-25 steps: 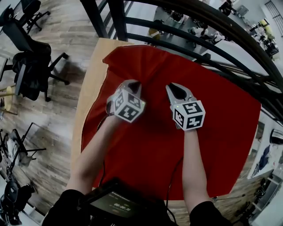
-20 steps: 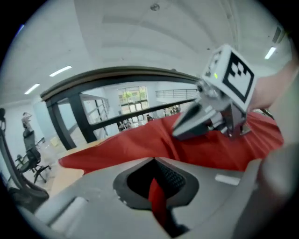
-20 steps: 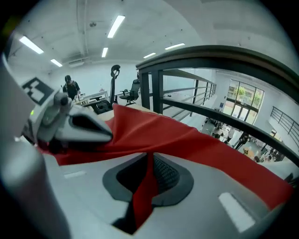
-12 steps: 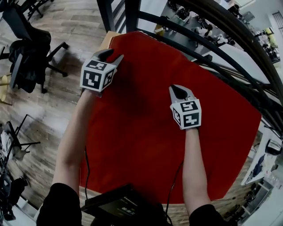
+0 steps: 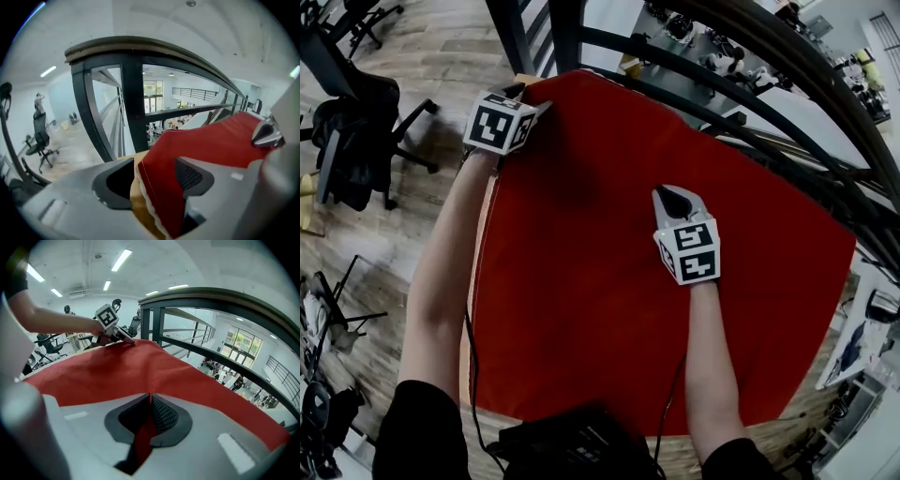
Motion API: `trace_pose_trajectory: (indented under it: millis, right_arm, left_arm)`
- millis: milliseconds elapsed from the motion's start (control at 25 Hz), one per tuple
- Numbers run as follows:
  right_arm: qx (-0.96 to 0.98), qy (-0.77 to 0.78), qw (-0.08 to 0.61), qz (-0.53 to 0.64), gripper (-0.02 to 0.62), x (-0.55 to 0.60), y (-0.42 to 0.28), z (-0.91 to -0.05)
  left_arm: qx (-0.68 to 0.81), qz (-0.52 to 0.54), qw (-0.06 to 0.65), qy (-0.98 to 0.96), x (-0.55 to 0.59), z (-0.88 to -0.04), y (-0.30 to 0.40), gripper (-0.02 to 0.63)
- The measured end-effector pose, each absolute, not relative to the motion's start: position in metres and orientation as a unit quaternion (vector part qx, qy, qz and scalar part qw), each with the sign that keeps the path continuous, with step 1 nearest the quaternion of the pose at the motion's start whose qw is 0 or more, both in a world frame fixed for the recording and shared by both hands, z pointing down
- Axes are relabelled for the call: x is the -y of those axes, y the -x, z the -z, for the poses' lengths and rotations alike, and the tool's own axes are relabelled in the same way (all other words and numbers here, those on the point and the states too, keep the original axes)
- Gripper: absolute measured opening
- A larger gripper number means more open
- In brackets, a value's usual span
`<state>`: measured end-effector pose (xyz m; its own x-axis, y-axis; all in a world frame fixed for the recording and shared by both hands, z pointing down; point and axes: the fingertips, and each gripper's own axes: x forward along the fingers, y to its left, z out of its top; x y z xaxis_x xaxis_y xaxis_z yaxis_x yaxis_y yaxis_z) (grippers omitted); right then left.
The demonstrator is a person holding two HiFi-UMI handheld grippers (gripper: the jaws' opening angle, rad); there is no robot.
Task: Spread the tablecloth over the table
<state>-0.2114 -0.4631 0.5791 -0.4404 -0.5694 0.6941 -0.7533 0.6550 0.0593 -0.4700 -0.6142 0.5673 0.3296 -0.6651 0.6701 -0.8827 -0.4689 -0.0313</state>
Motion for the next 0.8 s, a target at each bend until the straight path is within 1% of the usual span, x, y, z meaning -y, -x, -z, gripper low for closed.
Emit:
trace_pose_trajectory:
  millis: [80,120,160,200,280,320,360,400,440,520,600,640,680,720,760,800]
  right_arm:
    - [0.837,-0.397,0.352,-0.131,0.021,0.463,0.210,-0.579]
    - [0.837,-0.398,0.352,-0.131,0.021,0.462,0.210,-0.579]
    - [0.837,-0.399,0.352,-0.131,0.021,0.462,0.210,-0.578]
    - [0.837,-0.399,0.351,-0.130,0.021,0.461,0.211,-0.577]
    - [0.839,-0.399,0.347,-0.128,0.021,0.462,0.212,-0.575]
    - [0.839,-0.398,0.347,-0.129,0.021,0.463,0.212,-0.575]
    - [0.839,-0.397,0.348,-0.131,0.021,0.464,0.211,-0.575]
    - [0.838,-0.397,0.349,-0.135,0.021,0.465,0.210,-0.575]
    - [0.837,-0.397,0.348,-0.140,0.021,0.466,0.210,-0.575]
    - [0.837,-0.398,0.345,-0.147,0.021,0.466,0.211,-0.576]
    - [0.838,-0.398,0.345,-0.145,0.021,0.466,0.213,-0.577]
    - [0.838,-0.399,0.345,-0.143,0.021,0.466,0.213,-0.577]
    - [0.838,-0.400,0.343,-0.141,0.021,0.466,0.213,-0.576]
    - [0.838,-0.401,0.342,-0.140,0.021,0.466,0.213,-0.575]
    - [0.839,-0.402,0.340,-0.140,0.021,0.465,0.213,-0.575]
    - [0.839,-0.402,0.339,-0.142,0.021,0.465,0.213,-0.574]
  left_arm:
    - [0.470,-0.326,0.170,-0.802,0.621,-0.566,0.467,0.259]
    - [0.462,-0.330,0.161,-0.807,0.621,-0.564,0.463,0.174]
    - [0.456,-0.334,0.129,-0.814,0.617,-0.557,0.455,0.037]
    - [0.448,-0.343,0.068,-0.823,0.608,-0.547,0.441,0.012]
    - [0.396,-0.370,-0.072,-0.837,0.566,-0.536,0.397,0.013]
    - [0.361,-0.382,-0.113,-0.843,0.539,-0.539,0.373,0.056]
    - [0.334,-0.385,-0.123,-0.852,0.516,-0.545,0.355,0.203]
    - [0.321,-0.376,-0.108,-0.863,0.500,-0.552,0.343,0.285]
    - [0.322,-0.358,-0.080,-0.873,0.493,-0.555,0.338,0.309]
    - [0.344,-0.336,-0.044,-0.875,0.497,-0.554,0.340,0.316]
    - [0.347,-0.353,-0.057,-0.867,0.507,-0.556,0.343,0.317]
    - [0.336,-0.366,-0.070,-0.865,0.509,-0.559,0.340,0.276]
    - [0.323,-0.378,-0.079,-0.864,0.509,-0.562,0.337,0.259]
    - [0.311,-0.388,-0.080,-0.864,0.510,-0.565,0.335,0.257]
    - [0.303,-0.393,-0.071,-0.865,0.511,-0.568,0.334,0.226]
    - [0.303,-0.393,-0.051,-0.867,0.514,-0.570,0.336,0.170]
